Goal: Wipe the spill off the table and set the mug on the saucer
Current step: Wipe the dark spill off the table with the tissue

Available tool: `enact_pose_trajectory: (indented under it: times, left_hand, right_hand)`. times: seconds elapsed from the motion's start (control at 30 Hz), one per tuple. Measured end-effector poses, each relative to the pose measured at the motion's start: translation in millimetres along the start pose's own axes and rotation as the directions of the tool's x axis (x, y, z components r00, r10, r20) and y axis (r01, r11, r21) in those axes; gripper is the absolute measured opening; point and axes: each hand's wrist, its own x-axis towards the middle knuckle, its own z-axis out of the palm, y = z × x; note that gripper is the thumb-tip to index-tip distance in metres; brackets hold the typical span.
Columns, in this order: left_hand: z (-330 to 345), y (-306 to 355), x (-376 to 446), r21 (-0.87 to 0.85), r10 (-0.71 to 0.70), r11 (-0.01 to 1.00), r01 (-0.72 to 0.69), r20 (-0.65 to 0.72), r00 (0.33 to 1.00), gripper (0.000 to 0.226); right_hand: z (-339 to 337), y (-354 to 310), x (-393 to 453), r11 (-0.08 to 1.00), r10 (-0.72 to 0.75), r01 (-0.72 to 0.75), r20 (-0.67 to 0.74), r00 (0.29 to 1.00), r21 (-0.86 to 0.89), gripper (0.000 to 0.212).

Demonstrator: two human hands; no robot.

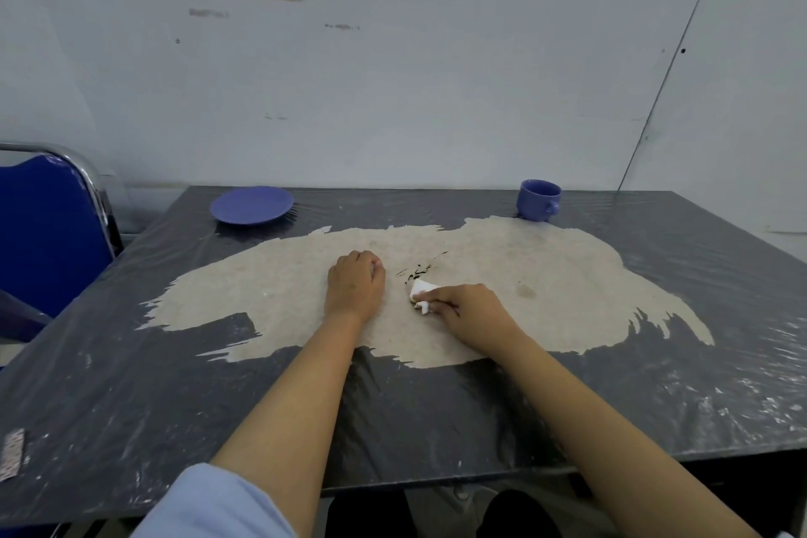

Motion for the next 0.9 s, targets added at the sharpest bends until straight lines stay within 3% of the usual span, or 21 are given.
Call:
enact_pose_trajectory:
  times: [0.1,0.2,0.27,0.37,0.43,0.53,0.6,0.7,0.8,0.9]
  left_hand:
    - [-0.8,-1.3,3.5,-0.073,-0.062,0.995,0.064,0.033,0.998,0.031]
    - [-6.3,-4.4,17.7,-0.226,-0.206,0.945,0.237,0.154,0.966,0.031]
    - [-13.6,-0.6,27.0,-0.302,-0.243,0.905,0.298,0.207,0.948,0.034]
    - [-20.5,16.3,34.5,-0.472,-0.193,0.837,0.277,0.220,0.956,0.029]
    - [-20.1,31.0,33.4,-0.638,-0.152,0.677,0.368,0.368,0.917,0.031]
    - [-16.9,45.2,28.1,-0.739,-0.079,0.300,0.603,0.610,0.788,0.039]
    - [-15.1,44.9,26.9,-0.735,-0.052,0.221,0.641,0.647,0.760,0.036]
    - [-16.5,40.8,26.9,-0.743,-0.022,0.215,0.634,0.646,0.763,0.027]
    - [-17.8,38.8,29.1,-0.748,-0.022,0.293,0.596,0.618,0.786,0.031]
    - [-17.7,35.8,31.8,-0.757,-0.063,0.300,0.581,0.592,0.804,0.032]
  right_hand:
    - [-17.5,4.1,1.0,0.994,0.073,-0.081,0.103,0.992,0.074,0.027]
    - [-38.8,5.4,8.2,0.952,0.142,-0.173,0.136,0.980,0.252,0.024]
    - [-47.4,7.1,13.4,0.857,0.212,-0.246,0.124,0.969,0.453,0.027]
    - [-49.7,6.5,24.0,0.663,0.289,-0.346,0.200,0.936,0.664,0.036]
    - [-48.7,3.0,31.1,0.516,0.302,-0.372,0.242,0.922,0.772,0.031]
    - [-45.0,-0.9,38.2,0.384,0.296,-0.375,0.273,0.915,0.844,0.014]
    - [-41.2,-0.9,43.1,0.337,0.307,-0.368,0.268,0.913,0.867,0.013]
    - [-36.4,0.3,49.0,0.323,0.355,-0.345,0.224,0.907,0.881,0.013]
    - [-32.1,3.2,51.6,0.427,0.380,-0.318,0.151,0.913,0.846,0.014]
    - [-27.7,5.1,55.3,0.505,0.397,-0.270,0.057,0.916,0.820,0.017]
